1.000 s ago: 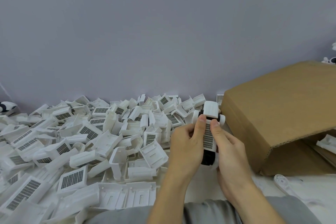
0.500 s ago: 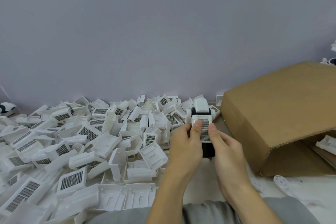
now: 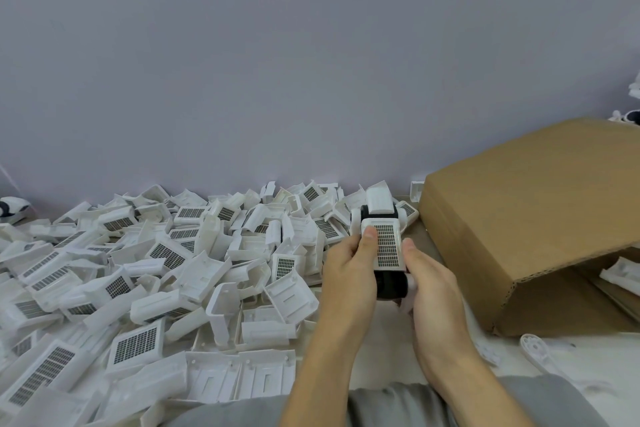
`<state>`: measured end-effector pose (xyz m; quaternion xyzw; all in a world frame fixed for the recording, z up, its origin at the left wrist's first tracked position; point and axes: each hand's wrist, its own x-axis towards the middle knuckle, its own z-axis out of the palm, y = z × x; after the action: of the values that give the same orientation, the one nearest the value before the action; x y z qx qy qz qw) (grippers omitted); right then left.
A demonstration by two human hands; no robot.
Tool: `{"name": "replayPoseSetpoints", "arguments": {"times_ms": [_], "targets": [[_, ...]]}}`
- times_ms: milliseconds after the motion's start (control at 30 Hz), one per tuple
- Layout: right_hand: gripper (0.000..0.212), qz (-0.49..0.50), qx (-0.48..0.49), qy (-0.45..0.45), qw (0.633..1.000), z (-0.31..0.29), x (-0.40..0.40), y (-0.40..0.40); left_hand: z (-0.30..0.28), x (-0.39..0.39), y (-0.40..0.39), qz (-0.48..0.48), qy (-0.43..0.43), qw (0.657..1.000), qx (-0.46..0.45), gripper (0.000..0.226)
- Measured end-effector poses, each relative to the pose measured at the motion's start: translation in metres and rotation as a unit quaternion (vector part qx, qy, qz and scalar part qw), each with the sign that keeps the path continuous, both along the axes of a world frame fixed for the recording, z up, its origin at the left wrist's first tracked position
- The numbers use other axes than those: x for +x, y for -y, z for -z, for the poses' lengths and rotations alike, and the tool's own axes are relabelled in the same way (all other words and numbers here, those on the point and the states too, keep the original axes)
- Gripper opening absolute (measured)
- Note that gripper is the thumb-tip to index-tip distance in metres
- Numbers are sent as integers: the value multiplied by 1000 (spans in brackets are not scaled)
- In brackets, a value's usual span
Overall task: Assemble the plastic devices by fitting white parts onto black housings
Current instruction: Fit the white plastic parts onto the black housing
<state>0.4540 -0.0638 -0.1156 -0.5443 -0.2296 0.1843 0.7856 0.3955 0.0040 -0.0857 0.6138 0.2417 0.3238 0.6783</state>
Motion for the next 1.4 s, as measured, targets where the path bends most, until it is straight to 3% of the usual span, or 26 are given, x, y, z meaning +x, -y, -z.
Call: {"name": "replayPoseSetpoints", "arguments": {"times_ms": [100,200,400,533,667,833,1000,1267,1400], "targets": [[33,-3,6,3,1000,0,1,0,-1,-1,0,33,8,999,-17,38],[32,24,-16,-1,1000,1,3,0,2,-1,-1,33,-17,999,15,25],[31,52,-86,45,994,2,1,-2,4,-2,-6,7,-63,994,87,28],[29,73,-78,58,993,0,-1,-1,2,0,-3,9,-39,998,57,25],[10,134,-58,92,985,-2,-4,-1,0,-1,-4,-15,-9,1000,0,21],[36,127,-135,166,969,-1,-10,-1,2,-2,-11,-51,9,995,-86,44],[59,168,-192,227,940,1,-7,1,-1,1,-5,5,47,990,-130,42],[51,234,-181,247,923,-1,-6,1,1,4,-3,26,29,996,-83,41],[43,255,-173,273,911,-2,-8,0,2,2,-3,-23,-10,1000,-5,32]]}}
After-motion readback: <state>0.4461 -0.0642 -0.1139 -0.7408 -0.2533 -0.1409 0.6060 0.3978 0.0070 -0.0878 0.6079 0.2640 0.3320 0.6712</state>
